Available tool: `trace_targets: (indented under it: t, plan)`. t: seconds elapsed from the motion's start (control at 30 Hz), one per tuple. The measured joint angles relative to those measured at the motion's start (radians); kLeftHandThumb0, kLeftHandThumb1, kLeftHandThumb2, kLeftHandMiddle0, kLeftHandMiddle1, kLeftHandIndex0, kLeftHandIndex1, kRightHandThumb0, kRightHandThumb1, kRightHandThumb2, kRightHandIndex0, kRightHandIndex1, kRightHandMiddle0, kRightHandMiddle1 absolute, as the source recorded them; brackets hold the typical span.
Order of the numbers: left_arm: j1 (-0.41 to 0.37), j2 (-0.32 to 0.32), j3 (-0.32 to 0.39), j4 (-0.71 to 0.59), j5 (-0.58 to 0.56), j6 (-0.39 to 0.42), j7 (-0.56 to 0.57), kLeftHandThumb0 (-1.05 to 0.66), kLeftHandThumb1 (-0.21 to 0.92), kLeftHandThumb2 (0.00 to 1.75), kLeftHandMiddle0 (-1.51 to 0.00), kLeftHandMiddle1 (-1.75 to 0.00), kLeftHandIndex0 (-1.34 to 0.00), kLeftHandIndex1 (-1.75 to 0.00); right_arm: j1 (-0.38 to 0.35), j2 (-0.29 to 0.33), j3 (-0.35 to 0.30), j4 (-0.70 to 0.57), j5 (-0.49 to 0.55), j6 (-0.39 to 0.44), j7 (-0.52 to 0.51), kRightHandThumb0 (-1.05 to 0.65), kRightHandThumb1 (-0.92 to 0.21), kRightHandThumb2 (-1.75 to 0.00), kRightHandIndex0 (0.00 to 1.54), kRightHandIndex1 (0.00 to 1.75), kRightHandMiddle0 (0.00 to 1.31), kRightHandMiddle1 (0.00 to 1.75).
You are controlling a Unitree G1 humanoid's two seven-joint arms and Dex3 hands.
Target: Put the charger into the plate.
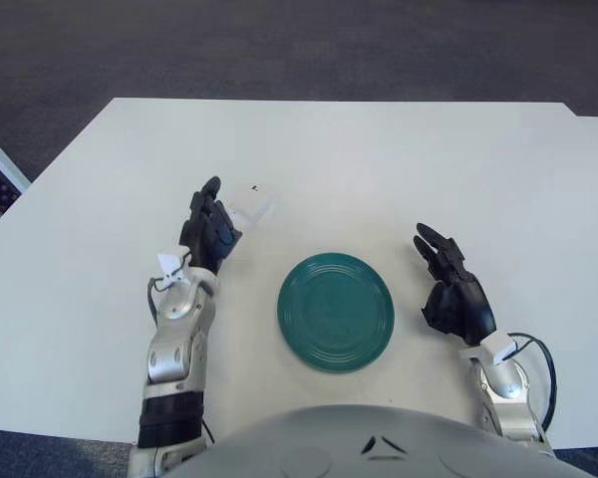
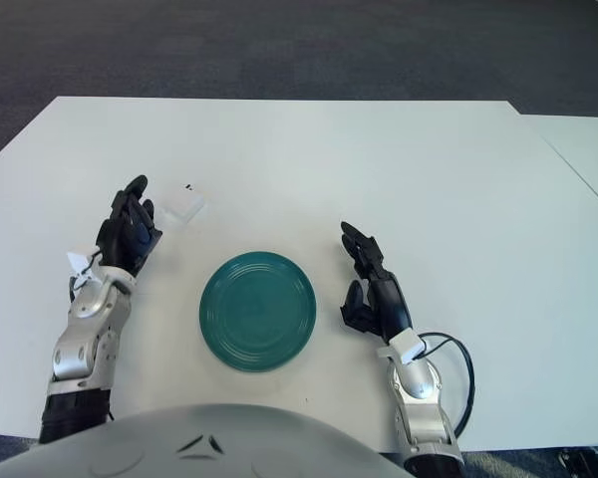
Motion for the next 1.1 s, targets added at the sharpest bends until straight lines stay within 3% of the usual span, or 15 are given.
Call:
trace_targets:
  t: [0.23,0.5,0.73,0.9,1.1]
  plan:
    - [0.021,-0.009,-0.015,0.025,-0.008,-0.062,-0.030,-1.02,0.92,0.96,0.00,0.00,0.00,-0.27,0.002,0.003,-0.006,-0.004,0.012,0.023,0.015,-0.98,-0.92,-1.16,0.15,0.00,0.00,0.35]
    - [0.049,-0.036,-0.024,0.037,-0.023,-0.157,-0.040,-1.04,0.92,0.96,0.00,0.00,0.00,-0.19,0.004,0.017,-0.001,-0.009,0.009,0.009,0.017,-0.98,-0.92,-1.15,0.15,0.00,0.00,0.34]
    - [0.096,-0.044,-0.042,0.036,-0.039,-0.194,-0.061,-1.04,0.92,1.00,0.00,0.00,0.00,-0.19,0.004,0.023,-0.002,-0.002,0.004,-0.013,0.020,-0.98,-0.92,-1.14,0.11,0.00,0.00,0.31]
    - [0.130,-0.046,-0.053,0.036,-0.042,-0.199,-0.072,-1.05,0.92,1.02,-0.05,-0.01,0.00,-0.27,0.000,0.023,-0.001,0.015,-0.032,-0.033,0.006,-0.98,-0.92,-1.14,0.11,0.00,0.00,0.30]
    - [0.155,-0.063,-0.057,0.050,-0.074,-0.226,-0.080,-1.05,0.92,1.01,-0.22,-0.01,-0.01,-0.51,-0.003,0.023,0.002,0.014,-0.055,-0.047,-0.002,-0.98,-0.92,-1.13,0.12,0.00,0.00,0.30]
